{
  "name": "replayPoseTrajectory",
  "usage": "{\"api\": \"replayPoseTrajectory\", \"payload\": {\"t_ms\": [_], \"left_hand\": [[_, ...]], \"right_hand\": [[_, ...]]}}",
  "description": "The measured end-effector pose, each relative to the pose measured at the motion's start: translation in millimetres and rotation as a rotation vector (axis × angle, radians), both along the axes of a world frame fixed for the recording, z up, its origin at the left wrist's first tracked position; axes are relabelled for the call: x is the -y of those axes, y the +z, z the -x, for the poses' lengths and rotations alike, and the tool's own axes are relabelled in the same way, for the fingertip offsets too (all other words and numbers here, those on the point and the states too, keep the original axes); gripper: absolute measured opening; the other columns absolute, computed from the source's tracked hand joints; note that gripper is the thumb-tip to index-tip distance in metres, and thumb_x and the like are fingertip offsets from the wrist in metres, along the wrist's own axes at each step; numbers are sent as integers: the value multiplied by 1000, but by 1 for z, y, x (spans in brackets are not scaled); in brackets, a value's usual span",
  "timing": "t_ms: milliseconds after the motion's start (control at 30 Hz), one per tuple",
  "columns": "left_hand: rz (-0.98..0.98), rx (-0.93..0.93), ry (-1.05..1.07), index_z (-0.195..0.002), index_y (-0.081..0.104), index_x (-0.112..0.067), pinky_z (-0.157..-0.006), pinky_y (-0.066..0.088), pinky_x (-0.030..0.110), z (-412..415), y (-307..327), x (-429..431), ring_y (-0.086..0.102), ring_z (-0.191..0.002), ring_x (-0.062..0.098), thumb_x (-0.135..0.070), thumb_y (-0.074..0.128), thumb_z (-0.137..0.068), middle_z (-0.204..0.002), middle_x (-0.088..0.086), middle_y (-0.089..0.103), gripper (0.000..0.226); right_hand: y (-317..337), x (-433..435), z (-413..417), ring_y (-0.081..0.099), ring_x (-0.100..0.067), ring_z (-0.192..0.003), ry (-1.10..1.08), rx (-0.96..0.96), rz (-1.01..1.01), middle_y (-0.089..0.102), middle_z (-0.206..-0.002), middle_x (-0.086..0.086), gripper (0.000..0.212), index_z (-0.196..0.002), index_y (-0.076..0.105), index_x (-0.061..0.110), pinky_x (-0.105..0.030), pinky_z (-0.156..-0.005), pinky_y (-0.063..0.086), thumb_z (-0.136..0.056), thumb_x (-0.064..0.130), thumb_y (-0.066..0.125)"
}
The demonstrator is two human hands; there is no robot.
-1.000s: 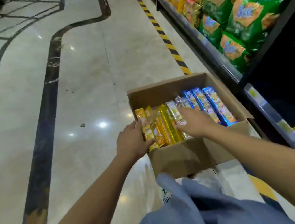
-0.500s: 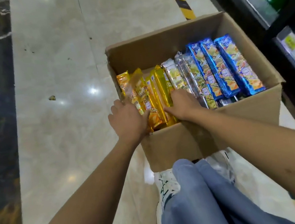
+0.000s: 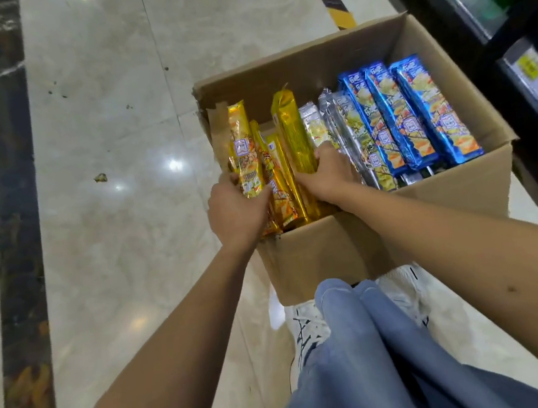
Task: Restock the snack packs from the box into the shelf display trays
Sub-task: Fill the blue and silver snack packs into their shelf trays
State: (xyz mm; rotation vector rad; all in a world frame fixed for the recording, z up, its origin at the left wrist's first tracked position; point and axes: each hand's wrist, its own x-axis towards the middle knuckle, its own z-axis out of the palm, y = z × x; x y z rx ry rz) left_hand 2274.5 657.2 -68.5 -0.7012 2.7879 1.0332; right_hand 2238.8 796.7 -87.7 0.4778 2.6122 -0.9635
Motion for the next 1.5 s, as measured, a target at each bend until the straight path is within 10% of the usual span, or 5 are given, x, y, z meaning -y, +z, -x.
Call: {"api": "replayPoseTrajectory", "payload": {"t_ms": [433, 767, 933, 1167, 1500], "left_hand": [[-354, -102, -433, -107, 39, -17, -80, 54, 52, -25, 179, -43, 63, -93, 26, -23, 82, -69, -96, 0, 59, 58], [-580, 46, -703, -111, 54, -12, -45, 45, 23, -109, 281, -127, 50, -38, 5, -32, 57, -93, -63, 0, 55, 28], [-585, 139, -798, -113, 51, -17, -42, 45, 22, -140, 294, -189, 51, -46, 4, -35, 48, -97, -70, 0, 56, 24], [-489, 199, -968, -100, 54, -25, -59, 54, 31, -163, 297, -284, 58, -70, 11, -25, 56, -92, -88, -1, 59, 9], [-388, 185, -1144, -86, 68, -12, -53, 49, 26, -102, 218, -377, 58, -58, 11, -19, 78, -74, -69, -2, 63, 17]], "right_hand": [[193, -76, -55, 54, -14, -75, -189, -298, 365, 54, -85, 0, 60, -102, 46, 18, -29, -62, 43, -61, 28, 87], [305, -159, -185, 58, -1, -51, -189, -294, 513, 60, -61, 9, 29, -68, 55, 21, -12, -44, 43, -68, 16, 83], [322, -208, -235, 63, -9, -70, -316, -356, 512, 64, -70, 8, 25, -76, 57, 23, -26, -68, 52, -72, 38, 76], [332, -291, -291, 41, 0, -26, -455, -351, 493, 49, -45, 4, 30, -65, 44, 13, -11, -31, 27, -93, 3, 51], [233, -383, -285, 68, -12, -79, -664, -310, 189, 73, -80, 6, 25, -81, 70, 25, -34, -77, 55, -64, 42, 80]]}}
